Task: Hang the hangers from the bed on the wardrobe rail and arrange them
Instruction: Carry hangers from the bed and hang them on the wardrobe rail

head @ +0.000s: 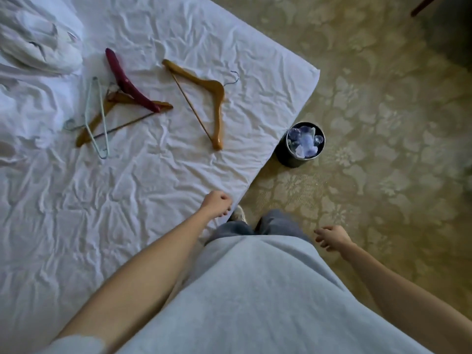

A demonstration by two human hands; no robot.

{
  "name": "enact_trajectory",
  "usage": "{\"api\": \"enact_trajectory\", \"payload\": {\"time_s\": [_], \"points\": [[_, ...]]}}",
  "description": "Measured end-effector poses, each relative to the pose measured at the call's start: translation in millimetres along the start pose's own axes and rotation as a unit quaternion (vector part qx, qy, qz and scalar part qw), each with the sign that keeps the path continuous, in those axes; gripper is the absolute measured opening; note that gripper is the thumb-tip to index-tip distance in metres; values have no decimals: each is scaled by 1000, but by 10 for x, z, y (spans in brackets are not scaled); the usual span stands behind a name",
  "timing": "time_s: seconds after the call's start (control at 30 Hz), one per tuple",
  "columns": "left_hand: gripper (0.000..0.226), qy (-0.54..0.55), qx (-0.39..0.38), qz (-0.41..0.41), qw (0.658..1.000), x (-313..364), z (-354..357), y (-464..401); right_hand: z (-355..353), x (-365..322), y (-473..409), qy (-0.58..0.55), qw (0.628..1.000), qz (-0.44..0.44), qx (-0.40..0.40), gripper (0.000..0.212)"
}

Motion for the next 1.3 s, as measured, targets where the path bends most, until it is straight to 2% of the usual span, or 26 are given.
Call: {"api": "enact_trajectory", "payload": {"time_s": [0.13, 0.27, 0.37, 0.5, 0.63, 0.7, 0.8, 0.87, 0.93, 1.03, 1.13, 1.3], "points": [[19, 21, 7, 39, 999, 1017, -114, -448, -526, -699, -452, 27, 999, -17, -12, 22], [18, 68, 29, -1, 997, 1513, -342, -981, -821, -1731, -939, 66, 995, -60, -46, 24], [19, 129, 77, -57, 987, 1592, -612, -1289, -860, -2626, -1198, 115, 983, -119, -83, 26], [17, 182, 144, -105, 967, 1626, -1085, -1642, -753, -3740, -1429, 175, 960, -174, -131, 18], [20, 202, 208, -146, 946, 1425, -1762, -2161, -392, -4632, -1723, 179, 948, -201, -169, 20], [28, 178, 271, -162, 932, 1292, -2181, -2449, -165, -4970, -1909, 177, 949, -205, -163, 18], [30, 157, 389, -180, 890, 1145, -2842, -2782, 183, -5308, -2193, 153, 961, -186, -138, 16], [39, 154, 443, -193, 862, 992, -3216, -2988, 400, -5444, -2391, 143, 967, -185, -101, 30], [54, 150, 458, -215, 850, 794, -3486, -3220, 588, -5530, -2569, 140, 970, -185, -67, 44], [68, 163, 447, -229, 849, 571, -3715, -3525, 790, -5591, -2702, 141, 974, -180, -14, 48], [60, 208, 448, -175, 852, 477, -3800, -3725, 871, -5585, -2689, 128, 972, -191, 46, 38], [44, 179, 470, -120, 856, 652, -3613, -3481, 726, -5660, -2551, 32, 974, -222, 31, 24]]}}
Point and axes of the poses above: each hand's wrist, its own y-axis away from the middle knuckle, its own z-axis out of the palm, x = y × z, the point moved 4 cm from there along -y, towards the middle knuckle, and after that the axes turned 6 degrees about y, right-handed, at the moved point
